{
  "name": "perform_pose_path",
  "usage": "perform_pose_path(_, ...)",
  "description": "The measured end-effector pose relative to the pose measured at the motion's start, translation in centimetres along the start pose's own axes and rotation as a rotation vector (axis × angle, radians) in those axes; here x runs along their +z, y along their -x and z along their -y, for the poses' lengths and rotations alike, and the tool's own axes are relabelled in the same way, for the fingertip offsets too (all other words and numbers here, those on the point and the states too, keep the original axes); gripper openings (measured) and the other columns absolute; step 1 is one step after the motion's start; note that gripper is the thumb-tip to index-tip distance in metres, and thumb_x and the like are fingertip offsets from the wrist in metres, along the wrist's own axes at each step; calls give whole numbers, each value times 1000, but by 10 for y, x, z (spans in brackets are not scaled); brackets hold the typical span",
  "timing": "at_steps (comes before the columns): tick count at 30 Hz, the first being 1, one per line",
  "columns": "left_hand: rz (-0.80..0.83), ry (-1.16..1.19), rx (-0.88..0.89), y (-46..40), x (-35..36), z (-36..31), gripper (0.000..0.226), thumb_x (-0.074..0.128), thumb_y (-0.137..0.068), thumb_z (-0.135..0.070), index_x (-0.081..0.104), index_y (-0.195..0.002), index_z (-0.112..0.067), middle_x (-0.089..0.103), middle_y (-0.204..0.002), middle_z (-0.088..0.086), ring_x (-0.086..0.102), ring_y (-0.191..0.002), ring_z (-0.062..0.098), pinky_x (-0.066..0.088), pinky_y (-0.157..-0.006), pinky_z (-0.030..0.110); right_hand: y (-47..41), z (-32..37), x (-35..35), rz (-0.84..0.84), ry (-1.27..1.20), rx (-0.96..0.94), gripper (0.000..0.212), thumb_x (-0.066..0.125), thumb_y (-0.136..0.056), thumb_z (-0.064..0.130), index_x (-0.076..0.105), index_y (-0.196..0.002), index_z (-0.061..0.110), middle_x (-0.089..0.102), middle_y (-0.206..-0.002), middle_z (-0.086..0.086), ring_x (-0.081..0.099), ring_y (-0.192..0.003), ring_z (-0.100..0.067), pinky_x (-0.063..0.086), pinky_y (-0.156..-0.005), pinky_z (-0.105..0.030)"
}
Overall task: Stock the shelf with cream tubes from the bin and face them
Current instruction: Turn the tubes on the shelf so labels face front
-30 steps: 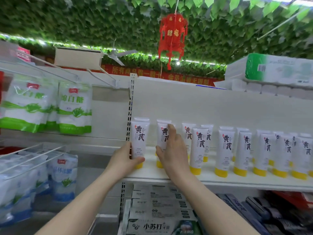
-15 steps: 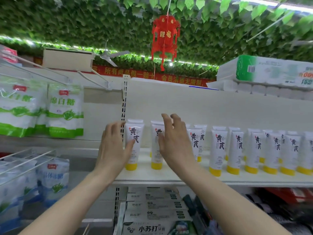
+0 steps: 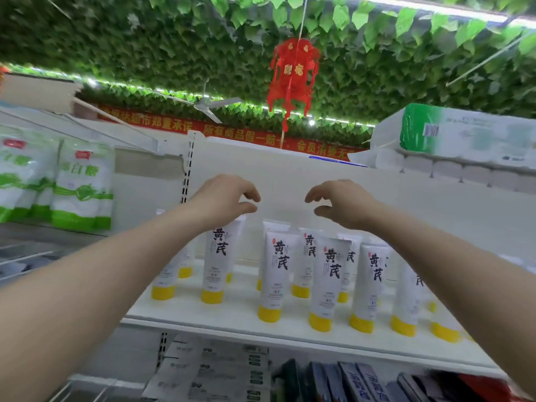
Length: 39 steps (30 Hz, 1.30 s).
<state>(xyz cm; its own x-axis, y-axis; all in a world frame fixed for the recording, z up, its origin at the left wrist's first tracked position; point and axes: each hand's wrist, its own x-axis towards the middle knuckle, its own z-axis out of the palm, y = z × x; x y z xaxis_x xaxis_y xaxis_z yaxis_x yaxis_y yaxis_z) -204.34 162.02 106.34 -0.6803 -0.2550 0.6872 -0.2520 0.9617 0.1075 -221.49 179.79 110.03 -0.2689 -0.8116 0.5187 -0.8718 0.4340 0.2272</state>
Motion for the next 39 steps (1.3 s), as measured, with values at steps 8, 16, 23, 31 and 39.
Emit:
perform_pose_path(8, 205, -76, -6, -42, 42, -23, 32, 67, -86, -35, 64, -117, -30, 63, -118, -12, 56, -111, 12, 43, -91, 26, -12, -42, 38, 175, -88, -66, 40, 70, -86, 26, 60, -125, 27, 63, -119, 5, 56, -110, -19, 44, -94, -31)
perform_pose_path(16, 379, -149, 29, -70, 61, -28, 33, 74, -79, -33, 68, -110, -26, 68, -105, -10, 60, -93, 10, 49, -81, 27, -32, -41, 55, 307, -188, -67, 28, 72, -82, 24, 69, -110, 19, 69, -107, 0, 62, -99, -20, 52, -82, -33)
perform_pose_path(23, 350, -172, 39, -75, 73, -25, 21, 73, -78, -30, 70, -97, -21, 68, -92, -5, 61, -85, 14, 46, -69, 26, -44, -40, 65, 321, -140, -55, 19, 73, -81, 25, 70, -94, 11, 70, -94, -6, 61, -86, -25, 48, -74, -34)
perform_pose_path(31, 324, -171, 81, -77, 77, -22, 23, 73, -78, -29, 70, -99, -20, 69, -94, -4, 60, -87, 16, 49, -73, 29, -46, -46, 69, 320, -160, -35, 21, 72, -82, 25, 68, -93, 8, 68, -93, -10, 53, -76, -21, 42, -65, -31)
perform_pose_path(39, 300, -157, 69, -77, 80, -20, 19, 73, -78, -29, 70, -95, -20, 68, -90, -3, 59, -83, 16, 43, -67, 26, -45, -46, 71, 323, -176, -33, 16, 72, -82, 25, 67, -90, 12, 67, -89, -5, 58, -80, -23, 50, -72, -37)
